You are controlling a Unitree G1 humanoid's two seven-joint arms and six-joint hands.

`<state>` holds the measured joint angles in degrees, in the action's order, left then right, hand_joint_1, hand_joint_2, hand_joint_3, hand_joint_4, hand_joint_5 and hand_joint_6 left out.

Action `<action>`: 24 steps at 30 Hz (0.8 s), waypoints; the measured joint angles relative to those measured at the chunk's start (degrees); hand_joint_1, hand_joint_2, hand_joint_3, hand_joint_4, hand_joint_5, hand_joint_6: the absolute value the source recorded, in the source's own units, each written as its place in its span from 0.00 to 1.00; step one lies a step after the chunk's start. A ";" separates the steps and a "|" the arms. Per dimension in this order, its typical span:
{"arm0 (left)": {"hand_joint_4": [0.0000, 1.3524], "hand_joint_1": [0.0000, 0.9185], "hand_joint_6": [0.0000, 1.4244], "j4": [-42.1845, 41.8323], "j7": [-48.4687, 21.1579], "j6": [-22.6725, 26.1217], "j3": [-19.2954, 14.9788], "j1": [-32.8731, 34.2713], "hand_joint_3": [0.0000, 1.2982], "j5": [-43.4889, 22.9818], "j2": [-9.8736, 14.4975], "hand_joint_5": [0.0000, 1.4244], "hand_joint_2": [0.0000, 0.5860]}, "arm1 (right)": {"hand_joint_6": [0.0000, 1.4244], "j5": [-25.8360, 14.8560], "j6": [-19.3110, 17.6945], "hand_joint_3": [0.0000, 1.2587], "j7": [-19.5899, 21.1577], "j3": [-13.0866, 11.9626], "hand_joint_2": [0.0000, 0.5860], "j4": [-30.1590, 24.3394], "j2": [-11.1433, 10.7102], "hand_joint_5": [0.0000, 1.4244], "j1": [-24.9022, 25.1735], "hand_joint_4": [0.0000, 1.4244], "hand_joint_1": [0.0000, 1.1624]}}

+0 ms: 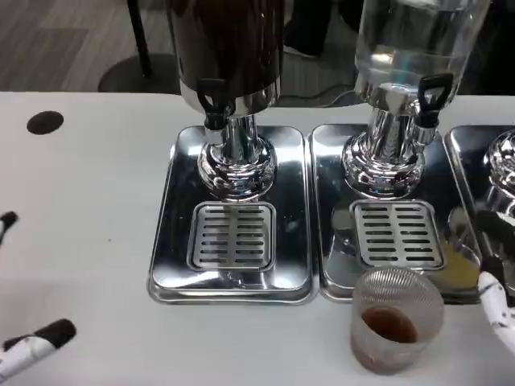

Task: Grasp the cup under the faucet to collect the drink, then remove the cup.

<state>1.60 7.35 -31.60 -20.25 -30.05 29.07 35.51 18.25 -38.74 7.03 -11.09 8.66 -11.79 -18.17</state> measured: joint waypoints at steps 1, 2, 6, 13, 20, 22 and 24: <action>0.00 0.00 0.00 0.58 0.45 -0.68 -0.27 -0.24 0.00 -0.31 -0.01 0.00 0.05 | 0.16 1.18 0.89 0.33 0.85 -0.02 0.92 -0.70 -0.01 0.19 0.41 0.25 0.47; 0.00 0.00 0.00 1.40 0.76 -1.37 -0.64 -0.74 0.00 -0.41 -0.02 0.00 0.05 | 0.16 2.78 2.28 0.34 2.14 -0.13 0.93 -1.80 -0.03 0.19 0.97 0.26 0.47; 0.00 0.00 0.00 2.79 1.70 -2.63 -1.03 -0.80 0.00 -0.41 -0.09 0.00 0.05 | 0.16 10.23 6.66 0.35 5.44 -0.13 0.98 -3.80 -0.88 0.20 1.44 0.26 0.46; 0.00 0.00 0.00 4.63 1.72 -2.83 -1.05 -0.28 0.01 -1.56 -0.66 0.00 0.05 | 0.09 16.97 12.93 0.29 9.73 0.99 1.00 -6.63 -2.56 0.13 3.30 0.20 0.45; 0.00 0.00 0.00 4.80 3.50 -2.81 -1.04 0.41 0.02 -1.28 -2.36 0.00 0.07 | 0.06 20.44 22.42 0.29 13.71 1.10 1.00 -9.02 -1.11 0.11 2.01 0.18 0.45; 0.00 0.00 0.00 4.79 3.76 -2.81 -1.06 0.31 0.02 -1.25 -2.55 0.00 0.07 | 0.06 20.59 23.66 0.29 13.84 1.14 1.00 -9.15 -1.19 0.11 1.91 0.18 0.45; 0.00 0.00 0.00 4.77 4.24 -2.81 -1.11 -0.13 0.02 -1.33 -2.92 0.00 0.07 | 0.06 20.55 24.75 0.29 13.84 1.37 1.00 -9.18 -1.36 0.11 1.71 0.18 0.45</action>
<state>6.36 11.59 -34.41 -21.37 -30.18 27.74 32.59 38.81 -13.98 20.87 -9.72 -0.52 -13.14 -16.46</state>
